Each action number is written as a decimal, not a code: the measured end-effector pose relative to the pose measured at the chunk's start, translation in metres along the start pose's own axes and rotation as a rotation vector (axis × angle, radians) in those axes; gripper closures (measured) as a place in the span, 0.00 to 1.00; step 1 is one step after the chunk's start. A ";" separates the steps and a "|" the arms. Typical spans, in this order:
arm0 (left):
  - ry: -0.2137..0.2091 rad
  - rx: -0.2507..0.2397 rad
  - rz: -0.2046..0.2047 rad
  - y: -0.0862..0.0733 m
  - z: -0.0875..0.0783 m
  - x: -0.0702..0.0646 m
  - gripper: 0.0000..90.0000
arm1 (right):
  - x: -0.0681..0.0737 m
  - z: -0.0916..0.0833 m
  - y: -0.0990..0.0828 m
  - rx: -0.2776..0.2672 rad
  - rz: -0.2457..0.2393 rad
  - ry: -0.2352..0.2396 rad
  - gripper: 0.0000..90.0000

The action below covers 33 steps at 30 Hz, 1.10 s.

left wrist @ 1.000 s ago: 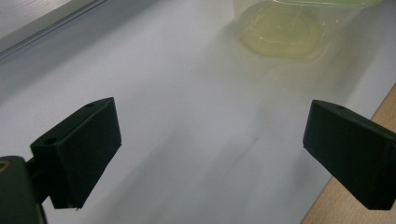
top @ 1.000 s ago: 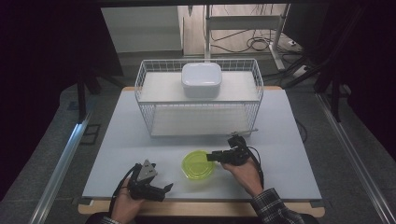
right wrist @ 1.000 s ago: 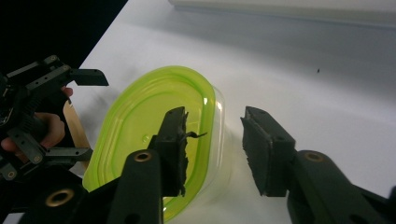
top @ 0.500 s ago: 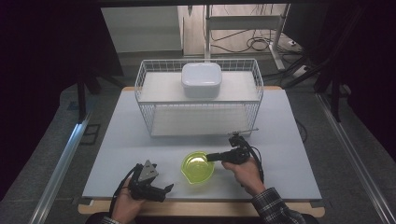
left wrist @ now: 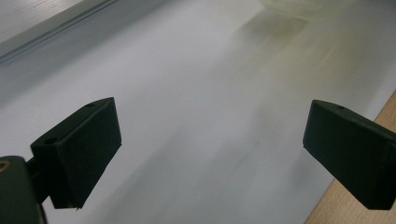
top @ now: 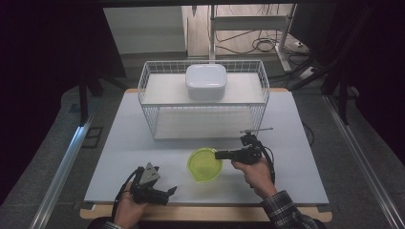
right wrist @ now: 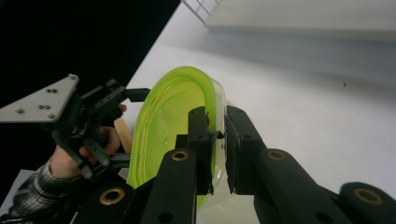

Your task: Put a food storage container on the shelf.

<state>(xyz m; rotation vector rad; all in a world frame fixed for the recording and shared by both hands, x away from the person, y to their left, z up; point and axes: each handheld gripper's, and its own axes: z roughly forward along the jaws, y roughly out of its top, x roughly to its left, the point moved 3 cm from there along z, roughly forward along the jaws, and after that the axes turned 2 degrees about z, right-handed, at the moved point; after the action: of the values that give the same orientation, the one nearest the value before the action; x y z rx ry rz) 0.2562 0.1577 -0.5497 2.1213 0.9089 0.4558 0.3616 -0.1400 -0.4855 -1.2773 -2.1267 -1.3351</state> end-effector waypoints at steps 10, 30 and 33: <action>-0.003 -0.008 -0.008 0.000 -0.001 0.001 0.04 | 0.012 -0.016 0.013 -0.052 -0.002 0.026 0.91; -0.004 -0.022 -0.029 0.000 -0.002 0.004 0.02 | 0.039 -0.049 0.057 -0.157 -0.035 0.051 0.91; -0.004 -0.033 -0.044 0.000 -0.003 0.005 0.01 | 0.046 -0.054 0.065 -0.172 -0.039 0.058 0.91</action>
<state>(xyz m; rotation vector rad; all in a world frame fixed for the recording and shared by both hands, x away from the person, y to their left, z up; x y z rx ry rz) 0.2582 0.1632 -0.5471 2.0680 0.9373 0.4411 0.3802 -0.1513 -0.3918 -1.2495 -2.0445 -1.5817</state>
